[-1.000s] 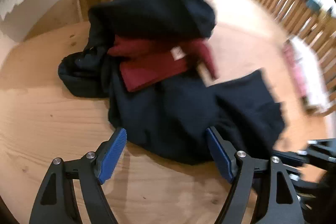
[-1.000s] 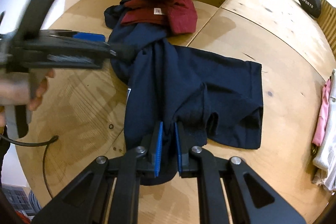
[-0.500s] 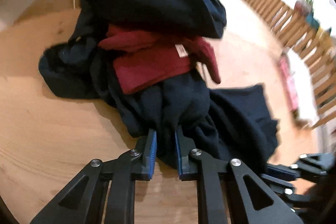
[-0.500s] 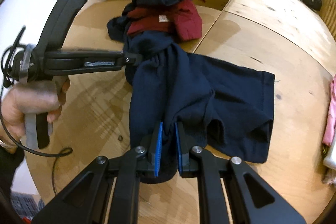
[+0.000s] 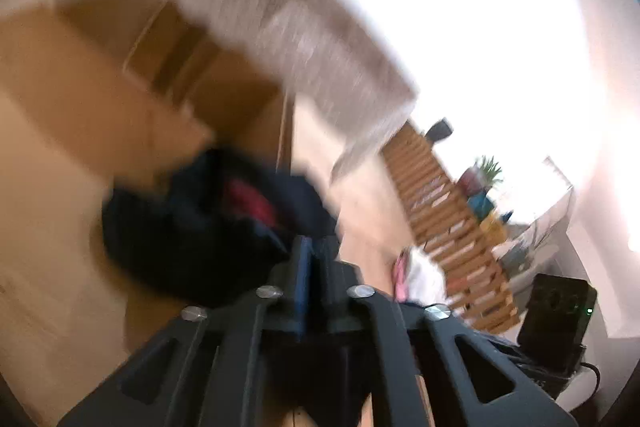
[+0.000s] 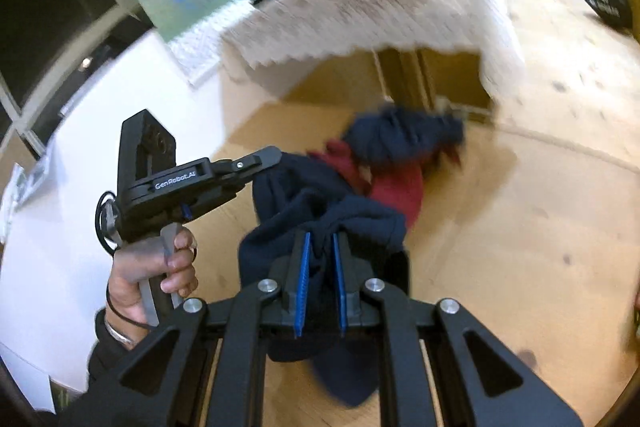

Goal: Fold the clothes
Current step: 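Lift the navy garment with both tools and shake it out in the air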

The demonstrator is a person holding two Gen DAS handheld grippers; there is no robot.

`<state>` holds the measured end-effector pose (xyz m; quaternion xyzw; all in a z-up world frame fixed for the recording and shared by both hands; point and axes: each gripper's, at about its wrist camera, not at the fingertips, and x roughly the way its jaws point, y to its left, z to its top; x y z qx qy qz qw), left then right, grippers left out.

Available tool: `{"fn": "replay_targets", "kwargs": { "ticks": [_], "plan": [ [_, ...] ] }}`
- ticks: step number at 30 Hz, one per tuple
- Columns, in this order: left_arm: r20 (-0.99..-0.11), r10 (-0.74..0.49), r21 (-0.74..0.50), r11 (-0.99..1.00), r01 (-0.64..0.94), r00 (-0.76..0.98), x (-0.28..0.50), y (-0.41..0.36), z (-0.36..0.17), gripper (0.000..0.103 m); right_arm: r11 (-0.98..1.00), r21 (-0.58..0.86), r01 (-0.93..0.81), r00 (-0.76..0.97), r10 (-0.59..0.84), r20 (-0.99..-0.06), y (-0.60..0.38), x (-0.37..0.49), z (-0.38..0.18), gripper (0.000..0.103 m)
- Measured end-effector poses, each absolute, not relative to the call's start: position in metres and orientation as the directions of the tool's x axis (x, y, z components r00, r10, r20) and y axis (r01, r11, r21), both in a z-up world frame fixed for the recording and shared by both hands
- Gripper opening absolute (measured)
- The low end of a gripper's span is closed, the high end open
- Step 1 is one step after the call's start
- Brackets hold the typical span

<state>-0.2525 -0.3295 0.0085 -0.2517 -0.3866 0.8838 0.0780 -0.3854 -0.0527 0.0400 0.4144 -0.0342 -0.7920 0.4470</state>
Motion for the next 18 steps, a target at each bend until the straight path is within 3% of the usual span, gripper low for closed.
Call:
{"fn": "replay_targets", "kwargs": {
  "ticks": [3,4,8,11,12,14,15,16,18],
  "plan": [
    [-0.317,0.266,-0.692,-0.722,0.030,-0.910,-0.236,-0.349,0.069,0.000,-0.568,0.441,0.695,-0.263,-0.772,-0.579,-0.075,-0.386,0.077,0.010],
    [-0.315,0.241,-0.669,-0.742,0.035,-0.918,-0.232,-0.354,0.089,0.000,-0.554,0.457,0.696,-0.262,-0.788,-0.557,-0.079,-0.386,0.089,0.002],
    [-0.376,0.229,-0.549,-0.836,0.017,-0.898,-0.208,-0.350,0.126,0.000,-0.525,0.457,0.718,-0.295,-0.824,-0.484,-0.076,-0.375,0.134,0.002],
    [-0.508,0.238,-0.471,-0.881,0.036,-0.828,-0.204,-0.334,0.106,0.000,-0.626,0.301,0.719,-0.355,-0.703,-0.616,-0.075,-0.365,0.124,0.003],
    [-0.554,0.241,-0.447,-0.894,0.040,-0.797,-0.206,-0.324,0.092,0.000,-0.657,0.240,0.715,-0.371,-0.646,-0.667,-0.076,-0.361,0.114,0.006],
    [-0.643,0.250,-0.409,-0.911,0.049,-0.724,-0.204,-0.307,0.054,0.000,-0.703,0.123,0.700,-0.381,-0.513,-0.769,-0.074,-0.354,0.077,0.024],
    [-0.680,0.248,-0.389,-0.920,0.053,-0.690,-0.202,-0.299,0.035,0.003,-0.705,0.094,0.703,-0.364,-0.470,-0.804,-0.072,-0.349,0.055,0.042],
    [-0.711,0.241,-0.366,-0.929,0.054,-0.661,-0.199,-0.290,0.018,0.010,-0.697,0.092,0.711,-0.336,-0.453,-0.826,-0.069,-0.346,0.034,0.051],
    [-0.764,0.228,-0.329,-0.942,0.061,-0.604,-0.194,-0.275,-0.015,0.023,-0.704,0.108,0.702,-0.287,-0.419,-0.861,-0.065,-0.344,-0.004,0.051]
  ]
}}
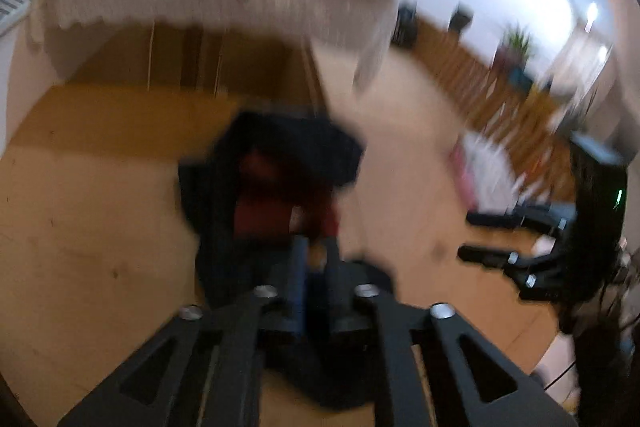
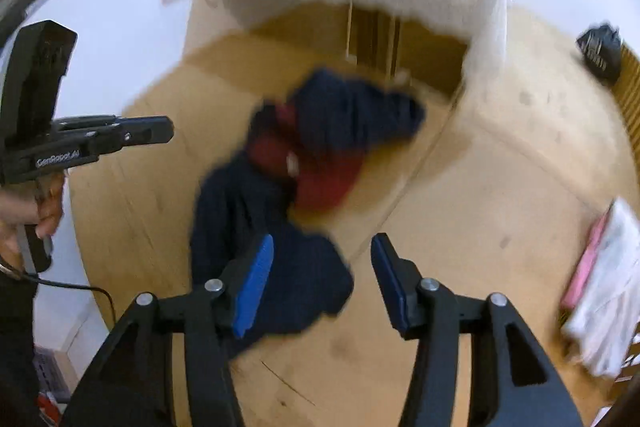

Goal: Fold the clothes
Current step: 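Lift the navy garment with both tools and shake it out in the air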

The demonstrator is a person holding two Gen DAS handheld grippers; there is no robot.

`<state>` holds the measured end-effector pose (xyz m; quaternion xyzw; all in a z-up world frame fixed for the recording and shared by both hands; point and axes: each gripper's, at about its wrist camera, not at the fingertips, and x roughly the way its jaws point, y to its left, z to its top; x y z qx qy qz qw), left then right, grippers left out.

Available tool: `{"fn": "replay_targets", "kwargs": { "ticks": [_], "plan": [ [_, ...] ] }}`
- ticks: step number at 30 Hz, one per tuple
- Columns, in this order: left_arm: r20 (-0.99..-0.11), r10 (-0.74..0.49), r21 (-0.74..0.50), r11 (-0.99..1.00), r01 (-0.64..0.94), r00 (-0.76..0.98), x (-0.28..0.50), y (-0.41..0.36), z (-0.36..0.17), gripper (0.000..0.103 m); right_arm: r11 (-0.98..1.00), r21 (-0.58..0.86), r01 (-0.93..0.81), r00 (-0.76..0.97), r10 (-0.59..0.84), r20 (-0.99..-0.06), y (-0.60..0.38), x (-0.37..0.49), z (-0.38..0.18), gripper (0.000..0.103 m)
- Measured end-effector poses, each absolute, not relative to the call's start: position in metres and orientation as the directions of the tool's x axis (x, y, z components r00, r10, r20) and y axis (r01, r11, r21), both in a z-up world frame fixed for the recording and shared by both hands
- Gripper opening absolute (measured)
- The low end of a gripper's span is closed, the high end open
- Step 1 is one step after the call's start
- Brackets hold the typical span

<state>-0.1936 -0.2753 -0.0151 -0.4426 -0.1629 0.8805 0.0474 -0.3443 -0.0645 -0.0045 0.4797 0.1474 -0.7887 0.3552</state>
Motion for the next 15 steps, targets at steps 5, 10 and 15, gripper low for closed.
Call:
{"fn": "replay_targets", "kwargs": {
  "ticks": [5,10,15],
  "plan": [
    [-0.849,0.180,-0.300,-0.938,0.173,-0.496,-0.192,-0.269,-0.070,0.046,-0.747,0.235,0.622,-0.133,-0.397,-0.908,-0.066,-0.346,-0.076,0.051],
    [-0.883,0.138,-0.290,-0.912,0.290,-0.448,-0.195,-0.278,-0.095,0.059,-0.687,0.204,0.697,-0.128,-0.400,-0.908,-0.100,-0.324,-0.083,0.051],
    [-0.896,0.197,-0.341,-0.880,0.331,-0.398,-0.211,-0.278,-0.119,0.063,-0.623,0.094,0.777,-0.148,-0.325,-0.934,-0.133,-0.299,-0.095,0.056]
  ]
}}
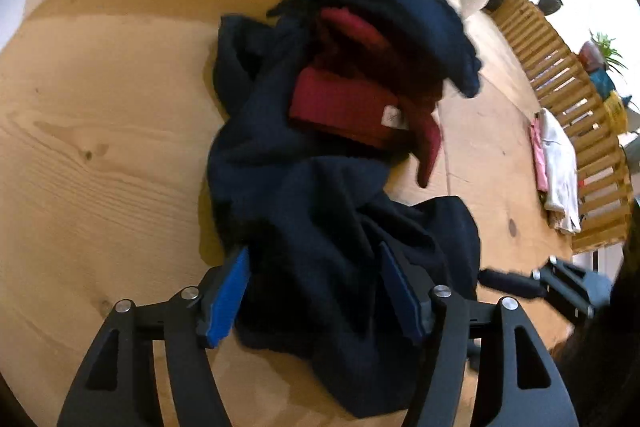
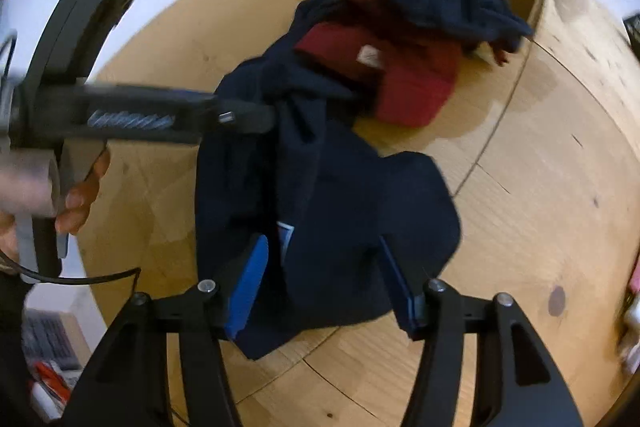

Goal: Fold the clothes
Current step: 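Lift the navy garment with both tools and shake it out in the air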

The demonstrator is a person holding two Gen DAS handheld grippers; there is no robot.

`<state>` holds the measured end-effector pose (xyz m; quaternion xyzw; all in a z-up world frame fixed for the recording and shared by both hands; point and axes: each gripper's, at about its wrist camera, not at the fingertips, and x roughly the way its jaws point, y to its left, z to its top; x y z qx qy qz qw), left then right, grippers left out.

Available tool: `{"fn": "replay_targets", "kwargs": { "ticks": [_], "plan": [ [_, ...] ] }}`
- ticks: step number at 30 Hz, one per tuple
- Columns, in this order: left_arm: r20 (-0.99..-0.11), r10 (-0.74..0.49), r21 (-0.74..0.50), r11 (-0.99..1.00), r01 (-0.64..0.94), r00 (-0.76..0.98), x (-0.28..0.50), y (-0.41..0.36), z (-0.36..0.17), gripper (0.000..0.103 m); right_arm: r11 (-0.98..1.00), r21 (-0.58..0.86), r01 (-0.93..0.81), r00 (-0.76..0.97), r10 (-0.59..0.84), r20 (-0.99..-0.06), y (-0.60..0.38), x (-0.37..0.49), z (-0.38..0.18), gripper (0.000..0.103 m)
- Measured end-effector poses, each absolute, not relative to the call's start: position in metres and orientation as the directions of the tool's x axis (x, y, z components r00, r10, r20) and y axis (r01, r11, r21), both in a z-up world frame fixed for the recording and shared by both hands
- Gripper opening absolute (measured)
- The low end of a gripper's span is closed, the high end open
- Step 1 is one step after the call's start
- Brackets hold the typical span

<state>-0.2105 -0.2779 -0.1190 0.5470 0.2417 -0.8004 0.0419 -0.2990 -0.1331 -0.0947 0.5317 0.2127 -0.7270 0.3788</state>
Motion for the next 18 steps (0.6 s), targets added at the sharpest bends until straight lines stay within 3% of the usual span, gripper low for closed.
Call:
{"fn": "replay_targets", "kwargs": {
  "ticks": [3,7,9,11,12,13,18],
  "plan": [
    [-0.892,0.216,-0.352,-0.882,0.311,-0.396,-0.217,-0.273,-0.132,0.060,-0.628,-0.001,0.778,-0.195,-0.239,-0.951,-0.141,-0.299,-0.110,0.056],
    [-0.858,0.250,-0.396,-0.878,0.268,-0.449,-0.213,-0.274,-0.139,0.025,-0.641,-0.016,0.767,-0.205,-0.222,-0.953,-0.143,-0.306,-0.131,0.056],
    [-0.832,0.283,-0.435,-0.866,0.245,-0.477,-0.208,-0.276,-0.139,0.020,-0.629,0.025,0.777,-0.191,-0.273,-0.943,-0.140,-0.305,-0.136,0.055],
    [-0.806,0.312,-0.472,-0.852,0.227,-0.503,-0.203,-0.278,-0.139,0.016,-0.606,0.033,0.795,-0.193,-0.304,-0.933,-0.140,-0.302,-0.137,0.043],
    [-0.785,0.334,-0.502,-0.836,0.220,-0.521,-0.200,-0.280,-0.137,0.014,-0.603,0.042,0.797,-0.192,-0.318,-0.928,-0.139,-0.301,-0.135,0.021],
    [-0.756,0.362,-0.543,-0.812,0.213,-0.546,-0.196,-0.283,-0.135,0.012,-0.615,0.062,0.786,-0.188,-0.334,-0.923,-0.138,-0.301,-0.131,0.016],
    [-0.602,0.428,-0.676,-0.722,0.146,-0.674,-0.181,-0.293,-0.097,0.011,-0.625,0.270,0.732,-0.115,-0.504,-0.856,-0.128,-0.307,-0.097,0.013]
  ]
}}
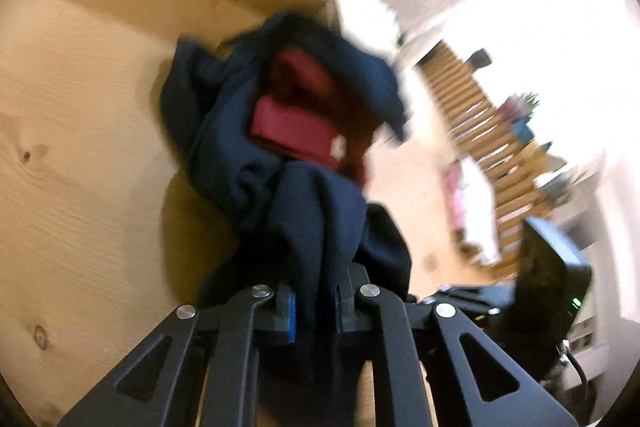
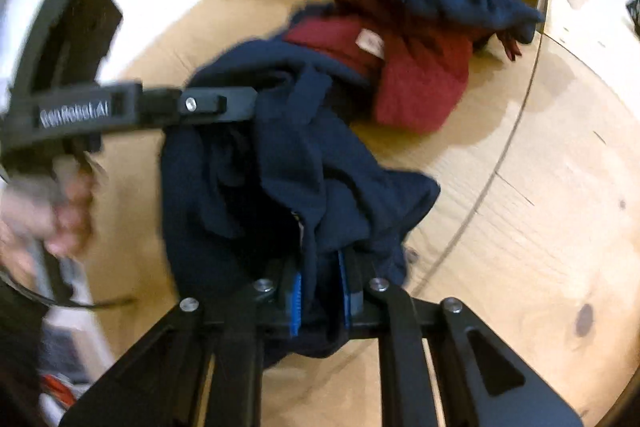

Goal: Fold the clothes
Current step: 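Lift the navy garment with both tools and shake it out in the air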

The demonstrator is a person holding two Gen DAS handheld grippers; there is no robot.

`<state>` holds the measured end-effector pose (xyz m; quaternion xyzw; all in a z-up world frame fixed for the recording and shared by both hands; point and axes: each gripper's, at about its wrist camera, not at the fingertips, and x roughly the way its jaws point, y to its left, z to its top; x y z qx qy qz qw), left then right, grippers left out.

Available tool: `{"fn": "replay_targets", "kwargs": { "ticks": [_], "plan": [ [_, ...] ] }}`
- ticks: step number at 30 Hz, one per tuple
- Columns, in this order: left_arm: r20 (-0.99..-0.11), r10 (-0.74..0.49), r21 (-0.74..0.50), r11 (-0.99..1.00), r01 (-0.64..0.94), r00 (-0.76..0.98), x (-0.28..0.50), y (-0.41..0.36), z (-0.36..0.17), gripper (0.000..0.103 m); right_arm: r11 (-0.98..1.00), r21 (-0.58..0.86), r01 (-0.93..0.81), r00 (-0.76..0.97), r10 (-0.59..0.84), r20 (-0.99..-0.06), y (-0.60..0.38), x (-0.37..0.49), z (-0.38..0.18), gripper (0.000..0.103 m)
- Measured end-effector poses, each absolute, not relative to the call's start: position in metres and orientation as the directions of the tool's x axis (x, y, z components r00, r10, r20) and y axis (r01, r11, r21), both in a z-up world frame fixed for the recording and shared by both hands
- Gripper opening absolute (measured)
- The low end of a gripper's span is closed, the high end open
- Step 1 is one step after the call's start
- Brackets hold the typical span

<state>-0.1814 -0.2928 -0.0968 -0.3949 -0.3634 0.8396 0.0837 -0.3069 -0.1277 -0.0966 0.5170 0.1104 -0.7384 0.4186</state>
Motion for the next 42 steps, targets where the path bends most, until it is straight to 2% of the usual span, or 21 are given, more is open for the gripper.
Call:
{"fn": "replay_targets", "kwargs": {
  "ticks": [2,12,16,20,23,30,36,40,42],
  "plan": [
    [-0.564,0.425,-0.676,-0.730,0.101,-0.708,-0.179,-0.293,-0.065,0.011,-0.617,0.306,0.725,-0.148,-0.574,-0.806,-0.124,-0.305,-0.065,0.012],
    [-0.360,0.346,-0.605,-0.793,-0.066,-0.867,-0.172,-0.302,0.128,0.011,-0.581,0.222,0.783,-0.386,-0.734,-0.559,-0.099,-0.287,0.150,0.012],
    [-0.283,0.323,-0.596,-0.797,-0.099,-0.903,-0.153,-0.311,0.190,0.011,-0.566,0.239,0.789,-0.429,-0.786,-0.446,-0.090,-0.281,0.208,0.012],
    [-0.259,0.252,-0.539,-0.839,-0.077,-0.932,-0.137,-0.306,0.233,0.011,-0.604,0.204,0.770,-0.476,-0.758,-0.445,-0.090,-0.264,0.241,0.012],
    [-0.255,0.247,-0.552,-0.831,-0.069,-0.935,-0.127,-0.304,0.247,0.011,-0.585,0.251,0.771,-0.458,-0.784,-0.420,-0.086,-0.257,0.253,0.012],
    [-0.263,0.287,-0.466,-0.874,-0.139,-0.921,-0.099,-0.266,0.281,0.011,-0.594,0.248,0.765,-0.495,-0.789,-0.363,-0.036,-0.228,0.279,0.011],
    [-0.250,0.424,-0.460,-0.843,-0.279,-0.870,-0.102,-0.219,0.290,0.011,-0.660,0.245,0.710,-0.578,-0.745,-0.333,0.038,-0.204,0.300,0.011],
    [-0.359,0.562,-0.431,-0.808,-0.402,-0.745,-0.117,-0.166,0.259,0.011,-0.725,0.256,0.640,-0.631,-0.685,-0.364,0.087,-0.197,0.291,0.011],
    [-0.417,0.608,-0.446,-0.785,-0.430,-0.676,-0.123,-0.144,0.230,0.011,-0.759,0.244,0.604,-0.637,-0.644,-0.424,0.102,-0.200,0.273,0.011]
  ]
}}
